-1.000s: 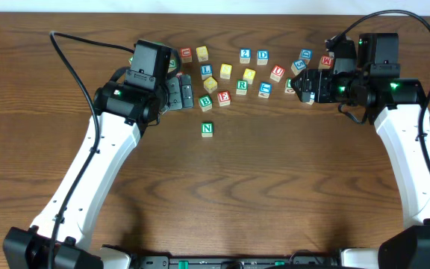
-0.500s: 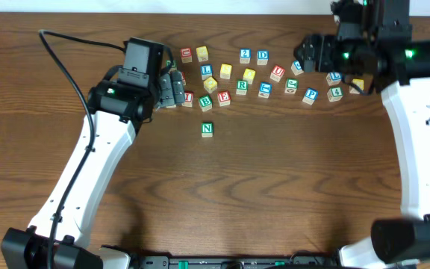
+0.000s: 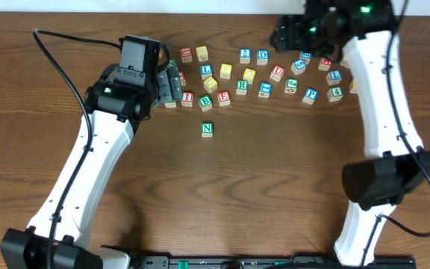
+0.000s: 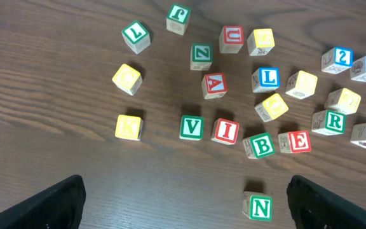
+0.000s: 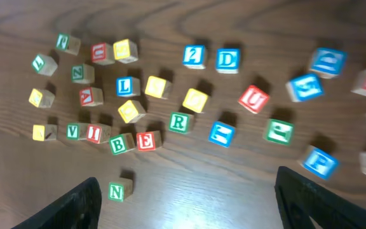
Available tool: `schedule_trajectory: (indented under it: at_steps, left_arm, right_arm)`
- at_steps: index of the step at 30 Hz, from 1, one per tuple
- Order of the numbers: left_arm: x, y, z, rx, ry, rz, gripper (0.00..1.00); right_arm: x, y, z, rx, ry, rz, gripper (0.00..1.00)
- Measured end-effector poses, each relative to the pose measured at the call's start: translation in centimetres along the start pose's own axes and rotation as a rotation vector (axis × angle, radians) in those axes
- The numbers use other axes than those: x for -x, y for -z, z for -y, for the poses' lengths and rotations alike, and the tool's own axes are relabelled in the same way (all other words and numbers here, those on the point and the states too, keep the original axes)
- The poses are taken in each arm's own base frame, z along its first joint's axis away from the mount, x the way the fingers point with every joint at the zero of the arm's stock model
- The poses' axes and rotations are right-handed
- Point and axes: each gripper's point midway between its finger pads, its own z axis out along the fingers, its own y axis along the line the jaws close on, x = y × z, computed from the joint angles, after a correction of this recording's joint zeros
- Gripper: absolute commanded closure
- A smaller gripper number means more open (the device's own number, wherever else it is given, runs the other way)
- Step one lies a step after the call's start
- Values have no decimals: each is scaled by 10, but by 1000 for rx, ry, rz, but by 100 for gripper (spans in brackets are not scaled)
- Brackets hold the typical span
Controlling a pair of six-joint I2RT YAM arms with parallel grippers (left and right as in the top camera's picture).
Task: Spell out NEURIPS
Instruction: 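Move the right gripper over the red E block in the cluster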
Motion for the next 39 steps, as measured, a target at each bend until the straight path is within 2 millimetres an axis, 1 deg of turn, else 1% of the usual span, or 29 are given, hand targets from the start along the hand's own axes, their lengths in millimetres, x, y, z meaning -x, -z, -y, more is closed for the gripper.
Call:
schedule_trajectory:
  at_steps: [3, 6, 10, 14, 22, 27, 32, 39]
  left_arm:
    - [0, -1, 0, 1, 0, -1, 0]
    - [-2, -7, 0, 7, -3, -16, 0]
    - [-9, -19, 0, 20, -9, -50, 0]
    - [-15, -30, 1, 24, -14, -82, 1]
    - [-29, -47, 10, 5, -29, -143, 1]
    - [-32, -48, 16, -10, -37, -149, 0]
    - [-32, -48, 16, -11, -37, -148, 1]
    - [-31, -48, 16, -11, -37, -147, 1]
  right_arm:
    - [-6, -20, -11, 6, 23, -31, 14]
    - [-14, -40, -21, 4, 43, -68, 14]
    - [-19, -52, -30, 2, 64, -87, 14]
    - [-20, -55, -33, -3, 67, -85, 15]
    - [-19, -56, -33, -9, 64, -80, 15]
    - [-21, -60, -36, -7, 70, -89, 13]
    - [-25, -65, -36, -10, 67, -104, 12]
    - [-25, -65, -35, -17, 68, -104, 11]
